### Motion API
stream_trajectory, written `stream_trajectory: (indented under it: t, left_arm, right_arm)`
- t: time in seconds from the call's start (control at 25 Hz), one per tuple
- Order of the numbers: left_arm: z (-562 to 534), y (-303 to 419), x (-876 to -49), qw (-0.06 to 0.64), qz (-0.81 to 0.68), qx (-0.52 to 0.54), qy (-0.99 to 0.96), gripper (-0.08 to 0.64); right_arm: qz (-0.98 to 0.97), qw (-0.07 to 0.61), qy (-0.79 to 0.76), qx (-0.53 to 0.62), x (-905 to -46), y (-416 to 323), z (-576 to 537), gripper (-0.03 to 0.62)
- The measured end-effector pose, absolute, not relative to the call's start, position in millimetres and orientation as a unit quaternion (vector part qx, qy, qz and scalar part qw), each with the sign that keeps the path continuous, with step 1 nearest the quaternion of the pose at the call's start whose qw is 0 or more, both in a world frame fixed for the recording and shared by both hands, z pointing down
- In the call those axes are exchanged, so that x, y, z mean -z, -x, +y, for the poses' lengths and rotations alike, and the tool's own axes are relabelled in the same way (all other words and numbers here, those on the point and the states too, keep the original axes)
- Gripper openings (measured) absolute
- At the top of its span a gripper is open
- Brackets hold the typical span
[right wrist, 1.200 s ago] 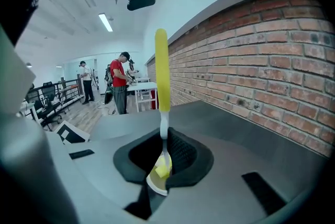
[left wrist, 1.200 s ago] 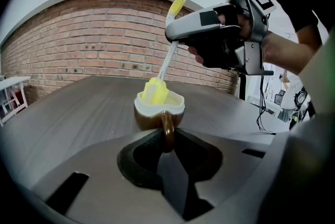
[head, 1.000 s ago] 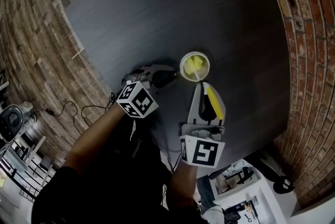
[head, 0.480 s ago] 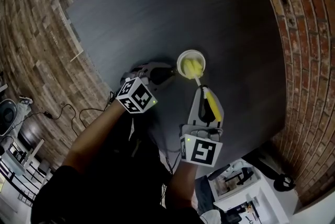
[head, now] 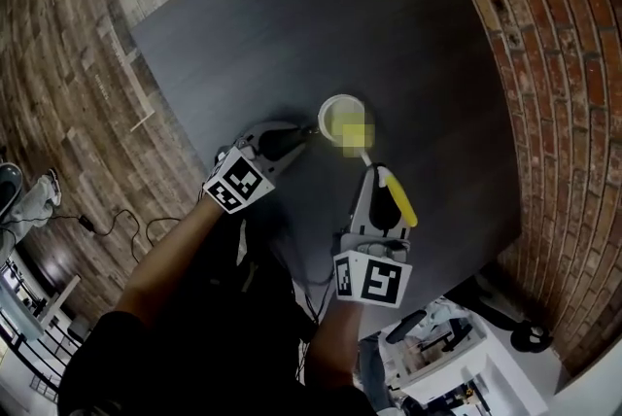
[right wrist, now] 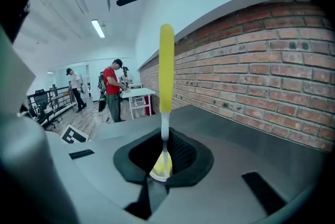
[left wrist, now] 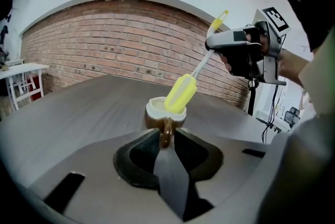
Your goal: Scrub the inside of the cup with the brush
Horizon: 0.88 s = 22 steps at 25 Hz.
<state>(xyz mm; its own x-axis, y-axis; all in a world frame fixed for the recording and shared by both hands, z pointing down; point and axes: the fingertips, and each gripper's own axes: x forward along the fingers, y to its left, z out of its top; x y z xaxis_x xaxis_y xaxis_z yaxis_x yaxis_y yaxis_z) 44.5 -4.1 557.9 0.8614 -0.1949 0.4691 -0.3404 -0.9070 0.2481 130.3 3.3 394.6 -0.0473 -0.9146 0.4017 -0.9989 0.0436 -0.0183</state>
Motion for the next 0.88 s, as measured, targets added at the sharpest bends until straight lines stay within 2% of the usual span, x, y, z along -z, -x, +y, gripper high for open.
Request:
stream_trajectory:
  t: [0.44, 0.88]
  left_arm:
    - [10.9, -31.3, -466.7, 0.147, -0.193, -0.151, -0.958, 0.061]
    - [110.5, -19.5, -382.0, 0.145, -0.203, -0.132, -0.959, 0.037]
  right_arm:
    - [-0.692, 0.088, -0.702, -0.144, -342.3, -145.9, 54.4, 0.046]
    - [-0.699, 0.055, -0.696, -0.152, -298.9, -145.1, 147.8, 0.046]
